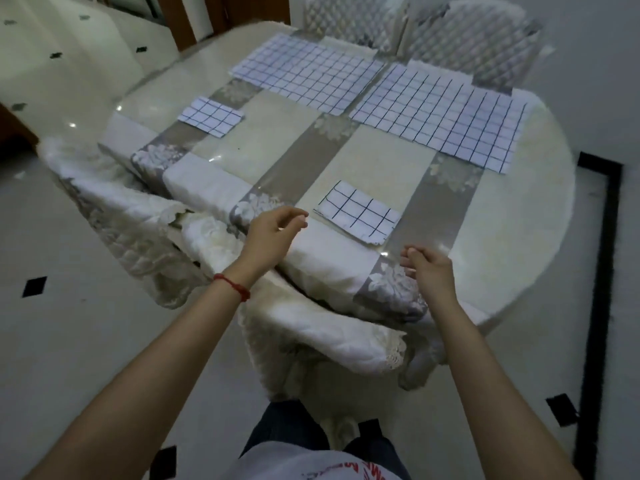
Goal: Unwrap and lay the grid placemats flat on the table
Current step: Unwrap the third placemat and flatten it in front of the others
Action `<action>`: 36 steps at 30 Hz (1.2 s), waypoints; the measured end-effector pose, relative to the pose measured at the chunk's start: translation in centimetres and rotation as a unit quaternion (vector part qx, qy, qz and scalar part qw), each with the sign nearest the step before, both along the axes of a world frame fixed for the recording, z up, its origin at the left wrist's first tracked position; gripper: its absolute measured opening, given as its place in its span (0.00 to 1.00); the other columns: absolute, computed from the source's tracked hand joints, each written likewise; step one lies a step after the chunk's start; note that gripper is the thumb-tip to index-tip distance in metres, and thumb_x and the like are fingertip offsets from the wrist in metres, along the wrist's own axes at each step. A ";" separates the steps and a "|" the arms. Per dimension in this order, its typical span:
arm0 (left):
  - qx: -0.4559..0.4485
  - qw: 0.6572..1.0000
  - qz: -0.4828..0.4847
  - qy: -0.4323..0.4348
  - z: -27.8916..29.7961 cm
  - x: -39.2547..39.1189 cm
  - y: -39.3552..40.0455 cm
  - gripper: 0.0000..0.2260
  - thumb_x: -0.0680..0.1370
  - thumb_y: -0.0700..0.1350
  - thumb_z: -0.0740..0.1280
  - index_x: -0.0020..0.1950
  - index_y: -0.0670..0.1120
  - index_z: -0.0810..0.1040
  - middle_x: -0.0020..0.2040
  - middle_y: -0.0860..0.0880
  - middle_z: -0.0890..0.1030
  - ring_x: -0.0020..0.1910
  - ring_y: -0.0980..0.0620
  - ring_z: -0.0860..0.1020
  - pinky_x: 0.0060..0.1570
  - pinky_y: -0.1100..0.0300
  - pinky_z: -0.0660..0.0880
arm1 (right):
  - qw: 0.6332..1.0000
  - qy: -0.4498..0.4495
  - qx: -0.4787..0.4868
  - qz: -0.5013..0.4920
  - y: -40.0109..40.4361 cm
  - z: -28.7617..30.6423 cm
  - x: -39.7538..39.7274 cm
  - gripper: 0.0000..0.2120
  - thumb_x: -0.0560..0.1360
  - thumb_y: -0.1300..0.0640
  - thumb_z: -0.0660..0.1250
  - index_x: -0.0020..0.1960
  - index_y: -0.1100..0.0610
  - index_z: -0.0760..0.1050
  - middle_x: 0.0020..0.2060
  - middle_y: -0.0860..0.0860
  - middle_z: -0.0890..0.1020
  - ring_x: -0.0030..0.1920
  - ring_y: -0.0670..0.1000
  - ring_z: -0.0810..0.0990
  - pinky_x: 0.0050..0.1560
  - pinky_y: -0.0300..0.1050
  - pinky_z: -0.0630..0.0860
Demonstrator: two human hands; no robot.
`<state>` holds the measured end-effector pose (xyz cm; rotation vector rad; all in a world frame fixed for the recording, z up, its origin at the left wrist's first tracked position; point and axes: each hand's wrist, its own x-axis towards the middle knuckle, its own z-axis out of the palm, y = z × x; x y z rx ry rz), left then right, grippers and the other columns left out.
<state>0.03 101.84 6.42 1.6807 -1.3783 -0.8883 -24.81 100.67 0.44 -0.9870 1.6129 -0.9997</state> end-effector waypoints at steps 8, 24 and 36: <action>0.140 0.978 -0.083 -0.132 -6.6 1.2 -15.9 0.13 0.77 0.40 0.61 0.58 0.37 0.77 0.57 0.39 0.80 0.59 0.43 0.76 0.56 0.59 0.69 | 0.985 0.157 0.059 -0.040 -10.9 -3.3 1.3 0.13 0.76 0.58 0.61 0.59 0.60 0.76 0.55 0.57 0.80 0.57 0.56 0.77 0.55 0.45 0.71; 0.296 0.950 -0.031 0.090 -10.6 -1.5 -20.3 0.05 0.72 0.37 0.69 0.36 0.40 0.79 0.30 0.48 0.76 0.33 0.50 0.74 0.31 0.66 0.70 | 0.971 0.219 0.092 -0.028 -13.8 -5.7 4.0 0.11 0.73 0.60 0.67 0.35 0.62 0.70 0.32 0.54 0.72 0.34 0.53 0.70 0.29 0.38 0.65; 0.208 0.941 -0.092 0.252 -2.1 -4.5 -17.0 0.06 0.74 0.40 0.69 0.37 0.42 0.77 0.37 0.45 0.80 0.34 0.51 0.80 0.30 0.65 0.77 | 0.979 0.191 -0.064 0.013 -10.3 3.2 7.9 0.12 0.75 0.51 0.64 0.55 0.55 0.76 0.50 0.48 0.77 0.49 0.44 0.77 0.45 0.30 0.71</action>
